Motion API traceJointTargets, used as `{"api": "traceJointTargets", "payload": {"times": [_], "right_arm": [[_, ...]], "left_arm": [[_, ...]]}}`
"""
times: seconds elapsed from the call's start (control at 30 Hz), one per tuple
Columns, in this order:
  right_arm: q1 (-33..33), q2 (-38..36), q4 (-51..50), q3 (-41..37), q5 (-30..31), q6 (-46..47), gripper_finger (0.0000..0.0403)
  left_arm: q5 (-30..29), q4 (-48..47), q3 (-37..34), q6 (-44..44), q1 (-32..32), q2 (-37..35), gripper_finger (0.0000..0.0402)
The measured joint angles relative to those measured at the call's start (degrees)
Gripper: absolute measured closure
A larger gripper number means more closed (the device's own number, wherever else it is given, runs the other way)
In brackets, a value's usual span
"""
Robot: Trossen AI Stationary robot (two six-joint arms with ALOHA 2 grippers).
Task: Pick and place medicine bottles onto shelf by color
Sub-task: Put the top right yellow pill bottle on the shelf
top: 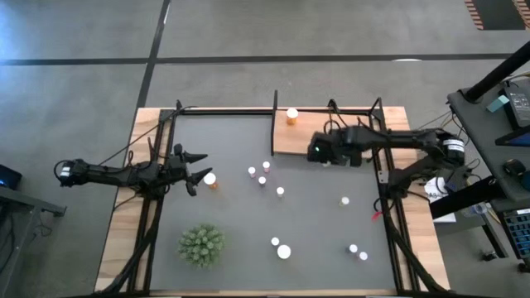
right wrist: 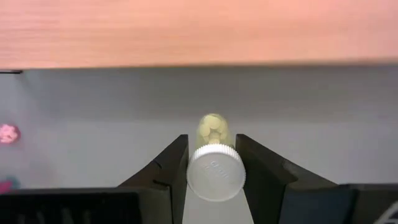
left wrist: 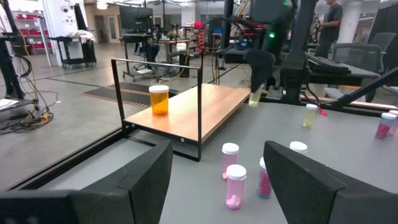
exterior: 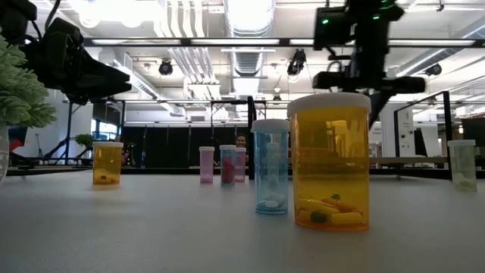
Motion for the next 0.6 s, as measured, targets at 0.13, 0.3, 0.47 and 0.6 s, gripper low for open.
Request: {"api": "traceJointTargets", "payload": {"times": [0.13, 0.3, 0.47, 0.6], "right_arm": [[-3.82, 6.25, -4.71, 7.96, -1.28, -11.24, 0.0288], [-7.80, 12.36, -5.99, 16.55, -1.39, -27.13, 0.0294], [-13.10, 17.30, -7.09, 21.93, -1.40, -38.17, 0.0294], [-18.59, 20.95, -7.00, 26.00, -3.26, -45.56, 0.0294]], "left_arm": [[0.00, 0.00, 0.00, 0.00, -0.01, 0.00, 0.0164], [0.00, 0.02, 0.00, 0.01, 0.00, 0.00, 0.0164], [0.00, 0.01, 0.00, 0.01, 0.00, 0.00, 0.0164], [0.00, 0.00, 0.00, 0.01, -0.01, 0.00, 0.0164]]}}
